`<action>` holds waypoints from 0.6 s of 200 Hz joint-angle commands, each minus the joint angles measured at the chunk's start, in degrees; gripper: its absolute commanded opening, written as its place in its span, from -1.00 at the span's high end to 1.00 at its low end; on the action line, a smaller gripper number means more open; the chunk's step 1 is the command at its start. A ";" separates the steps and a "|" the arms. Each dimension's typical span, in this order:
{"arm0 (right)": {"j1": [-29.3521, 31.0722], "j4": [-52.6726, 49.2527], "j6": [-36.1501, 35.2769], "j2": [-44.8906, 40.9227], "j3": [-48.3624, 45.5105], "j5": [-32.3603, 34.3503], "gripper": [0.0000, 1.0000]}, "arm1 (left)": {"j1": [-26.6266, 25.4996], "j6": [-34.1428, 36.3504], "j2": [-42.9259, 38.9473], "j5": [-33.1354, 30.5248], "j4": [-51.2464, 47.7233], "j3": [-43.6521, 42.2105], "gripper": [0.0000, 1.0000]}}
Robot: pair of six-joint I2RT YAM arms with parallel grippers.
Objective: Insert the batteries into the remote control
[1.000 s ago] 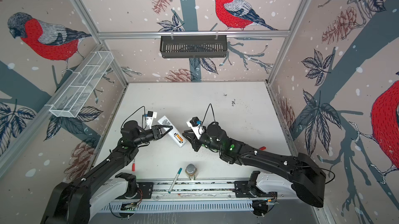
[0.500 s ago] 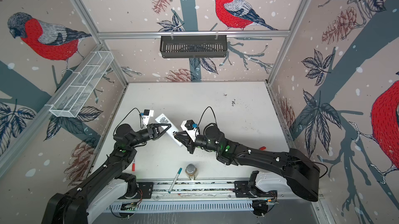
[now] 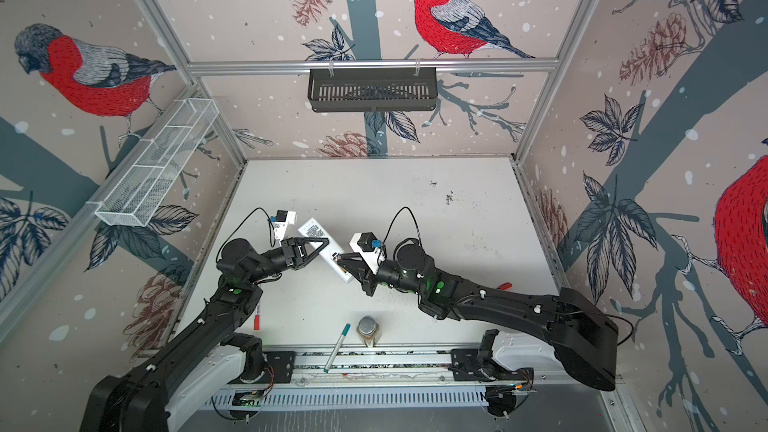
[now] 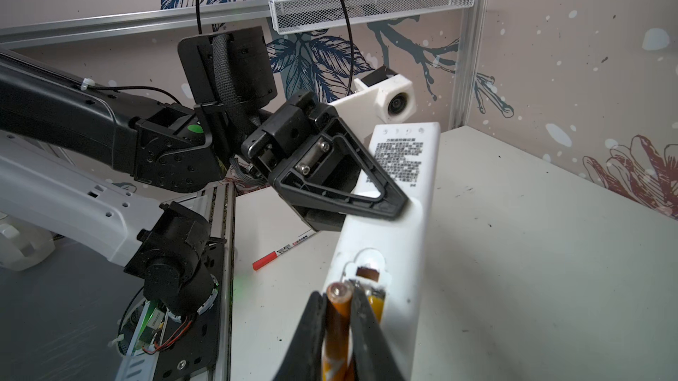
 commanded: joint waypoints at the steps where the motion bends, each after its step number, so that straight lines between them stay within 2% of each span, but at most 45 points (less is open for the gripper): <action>1: -0.03 0.30 -0.95 0.01 0.22 0.55 0.66 | -0.03 -1.51 0.09 1.57 4.61 0.43 1.00; 66: 0.03 -2.07 -1.66 0.91 0.75 0.92 0.66 | -0.03 -1.33 -0.03 1.63 4.89 0.41 1.00; 120: 0.24 -7.83 -2.01 0.05 0.22 3.47 0.66 | -0.03 4.81 -1.05 0.07 -2.68 2.52 1.00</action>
